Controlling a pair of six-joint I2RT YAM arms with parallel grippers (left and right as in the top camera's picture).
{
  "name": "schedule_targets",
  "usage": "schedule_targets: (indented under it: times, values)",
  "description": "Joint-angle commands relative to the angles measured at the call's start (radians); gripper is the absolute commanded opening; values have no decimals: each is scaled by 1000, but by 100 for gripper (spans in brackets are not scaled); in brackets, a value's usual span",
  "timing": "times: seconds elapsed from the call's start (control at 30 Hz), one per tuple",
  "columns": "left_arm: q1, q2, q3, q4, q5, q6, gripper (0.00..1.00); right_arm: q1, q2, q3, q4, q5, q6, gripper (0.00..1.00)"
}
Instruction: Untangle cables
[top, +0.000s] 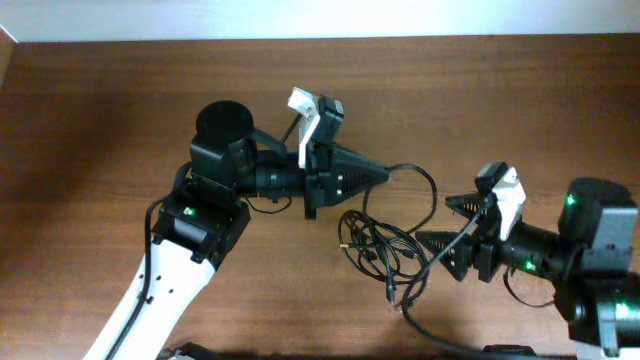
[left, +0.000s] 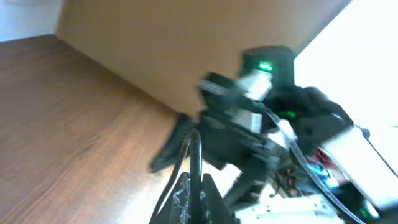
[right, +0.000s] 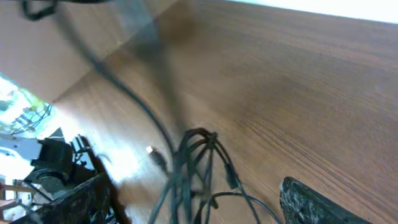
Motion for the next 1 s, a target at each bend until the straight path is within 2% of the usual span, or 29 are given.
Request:
schedule_targets:
  times: [0.0, 0.07, 0.1, 0.13, 0.2, 0.4, 0.43, 0.47, 0.5, 0.53, 0.6, 0.67, 0.73, 0.77, 0.8, 0.9, 0.97]
  values:
    - [-37, -2, 13, 56, 120, 14, 0, -1, 70, 0, 3, 61, 7, 83]
    - [-37, -2, 13, 56, 129, 14, 0, -1, 119, 0, 24, 92, 7, 64]
    - [-37, -2, 13, 56, 129, 14, 0, -1, 142, 0, 41, 100, 9, 39]
    - [-37, -2, 13, 55, 130, 14, 0, -2, 172, 0, 67, 171, 78, 4]
    - [-37, -2, 13, 48, 129, 14, 0, -2, 186, 1, 82, 386, 196, 4]
    - [-37, -2, 13, 48, 129, 21, 0, -2, 146, 1, 101, 415, 208, 4]
    - [-37, -2, 13, 48, 129, 21, 0, -2, 143, 2, 109, 448, 235, 4]
    - [-36, -2, 13, 48, 129, 21, 0, -2, 143, 2, 110, 465, 244, 18]
    - [-36, -2, 13, 48, 129, 21, 0, -2, 143, 2, 104, 490, 244, 53]
    - [-36, -2, 13, 48, 129, 21, 0, -2, 143, 2, 91, 508, 244, 79]
    - [-35, -2, 13, 48, 118, 21, 0, -2, 143, 2, 48, 509, 251, 80]
    - [-36, -2, 13, 48, 28, 16, 0, -2, 143, 2, -8, 509, 251, 80]
    - [-35, -2, 13, 55, -134, -122, 0, -2, 143, 2, -49, 476, 241, 82]
    - [-36, -2, 13, 86, -192, -178, 0, -2, 143, 2, -66, 369, 149, 85]
    - [-36, -2, 13, 159, -198, -201, 0, -1, 143, 2, -82, 259, 56, 85]
    - [-36, -2, 13, 434, -204, -305, 0, -1, 144, 2, -102, 237, 41, 86]
    - [-35, -2, 13, 589, -277, -393, 0, -1, 145, 0, -139, 177, -24, 86]
